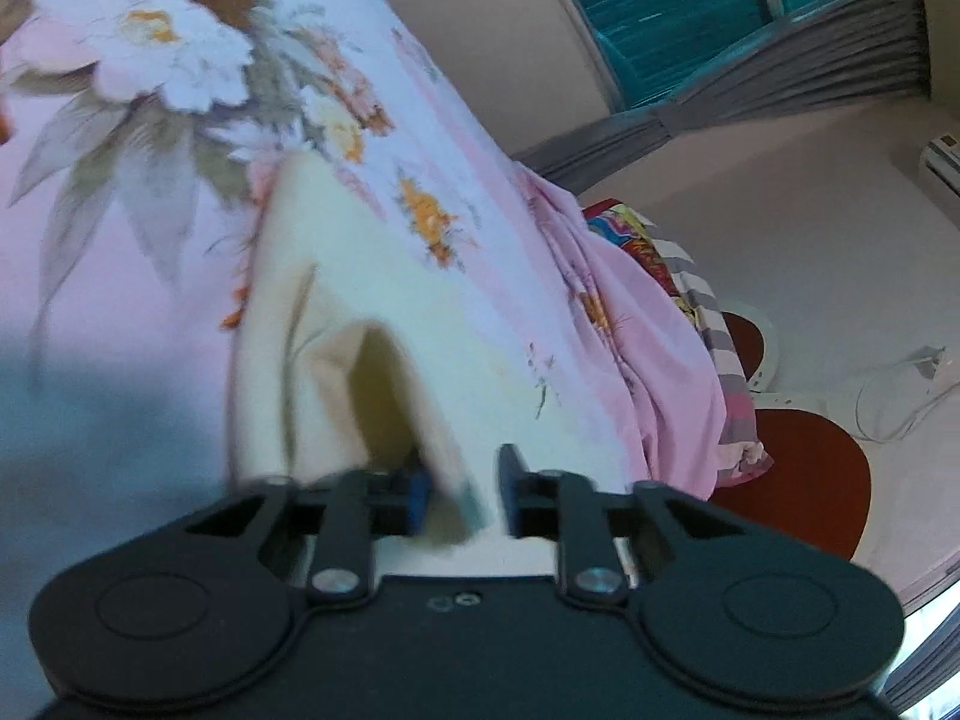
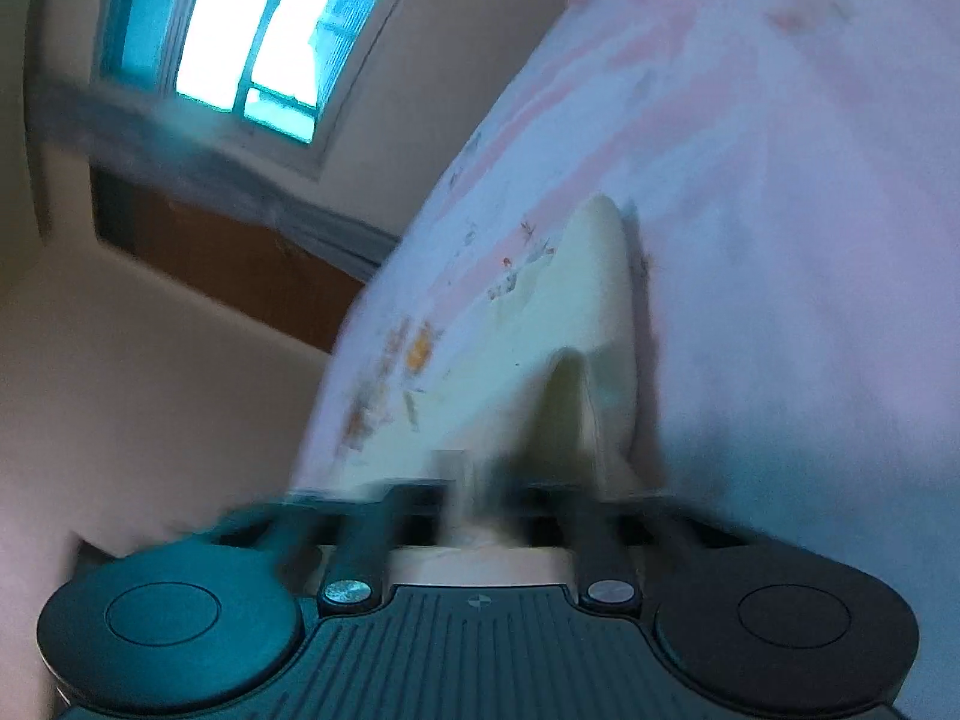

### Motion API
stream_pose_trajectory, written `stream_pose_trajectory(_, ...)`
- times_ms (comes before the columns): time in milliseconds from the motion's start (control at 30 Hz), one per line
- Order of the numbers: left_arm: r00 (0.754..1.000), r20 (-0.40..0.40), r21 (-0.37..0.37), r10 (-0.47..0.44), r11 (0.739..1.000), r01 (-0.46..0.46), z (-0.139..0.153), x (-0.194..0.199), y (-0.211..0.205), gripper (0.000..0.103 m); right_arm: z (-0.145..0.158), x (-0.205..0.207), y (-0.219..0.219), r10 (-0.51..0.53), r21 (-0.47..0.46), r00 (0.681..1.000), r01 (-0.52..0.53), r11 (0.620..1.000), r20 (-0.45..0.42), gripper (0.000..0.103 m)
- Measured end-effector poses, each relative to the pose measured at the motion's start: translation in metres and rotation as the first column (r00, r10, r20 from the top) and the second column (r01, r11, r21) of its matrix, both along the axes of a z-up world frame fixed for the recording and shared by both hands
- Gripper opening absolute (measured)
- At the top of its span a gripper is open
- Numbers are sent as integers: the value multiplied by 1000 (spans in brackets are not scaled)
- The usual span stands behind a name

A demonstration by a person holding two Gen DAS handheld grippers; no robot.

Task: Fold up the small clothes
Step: 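Lay the hem down on the collar and open both grippers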

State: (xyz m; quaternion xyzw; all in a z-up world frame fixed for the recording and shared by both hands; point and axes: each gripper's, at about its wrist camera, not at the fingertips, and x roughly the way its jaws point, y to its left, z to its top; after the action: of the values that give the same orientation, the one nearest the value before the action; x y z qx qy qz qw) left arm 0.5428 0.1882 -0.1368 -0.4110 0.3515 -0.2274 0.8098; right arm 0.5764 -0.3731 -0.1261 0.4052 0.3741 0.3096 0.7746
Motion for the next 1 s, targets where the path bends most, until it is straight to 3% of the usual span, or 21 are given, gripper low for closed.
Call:
stream_pose_trajectory(33, 1000, 7, -9, 6, 1000, -6, 0, 5, 0, 4, 3, 0, 2, 4, -5, 1000, -4, 1000, 22, 5)
stream_pose_trajectory(100, 999, 8, -34, 39, 999, -38, 0, 16, 2, 4, 8, 5, 1, -10, 26, 999, 9, 1000, 54, 5)
stream_pose_trajectory(200, 992, 4, -79, 124, 989, -123, 2, 35, 12, 3, 3, 23, -5, -85, 120, 996, 84, 989, 2, 6)
stream_pose_trajectory(233, 986, 9, -114, 166, 980, -164, 2, 39, 18, 12, -1, 30, -10, -120, 149, 993, 122, 981, -19, 7)
stream_pose_trajectory(267, 978, 12, -132, 206, 970, -203, 2, 43, 22, 33, -5, 36, -14, -159, 160, 987, 163, 974, -39, 11)
stream_pose_trajectory(300, 969, 5, -114, 245, 963, -243, 4, 45, 26, 40, -10, 39, -18, -192, 158, 979, 200, 967, -61, 21)
stream_pose_trajectory(333, 963, 6, -83, 270, 960, -268, 6, 46, 29, 40, -12, 39, -21, -198, 147, 979, 204, 968, -56, 23)
stream_pose_trajectory(400, 972, 10, -24, 236, 972, -236, 10, 47, 31, 40, -10, 30, -22, -186, 72, 982, 186, 980, -9, 26)
stream_pose_trajectory(500, 988, 46, 167, 148, 974, -154, 20, 45, 24, 40, -4, 13, -21, -158, -26, 984, 161, 987, 77, 38)
stream_pose_trajectory(533, 991, 62, 247, 121, 960, -133, 23, 45, 18, 40, -2, 8, -21, -151, -85, 982, 161, 983, 114, 38)
stream_pose_trajectory(700, 987, 159, 435, 14, 896, -83, 32, 48, -9, 40, 5, 15, 12, -121, -170, 976, 153, 973, 182, 38)
stream_pose_trajectory(800, 979, 191, 628, -74, 776, -63, 32, 53, -34, 40, 11, 23, 31, -70, -271, 971, 132, 953, 228, 38)
stream_pose_trajectory(867, 969, 202, 710, -143, 703, -44, 30, 51, -47, 40, 15, 25, 45, -35, -355, 960, 137, 925, 279, 38)
stream_pose_trajectory(933, 966, 191, 742, -177, 670, -23, 27, 52, -53, 40, 12, 29, 57, 15, -418, 959, 109, 902, 283, 38)
stream_pose_trajectory(1000, 963, 197, 735, -186, 677, -20, 27, 53, -52, 38, 8, 30, 64, 45, -457, 954, 100, 884, 297, 38)
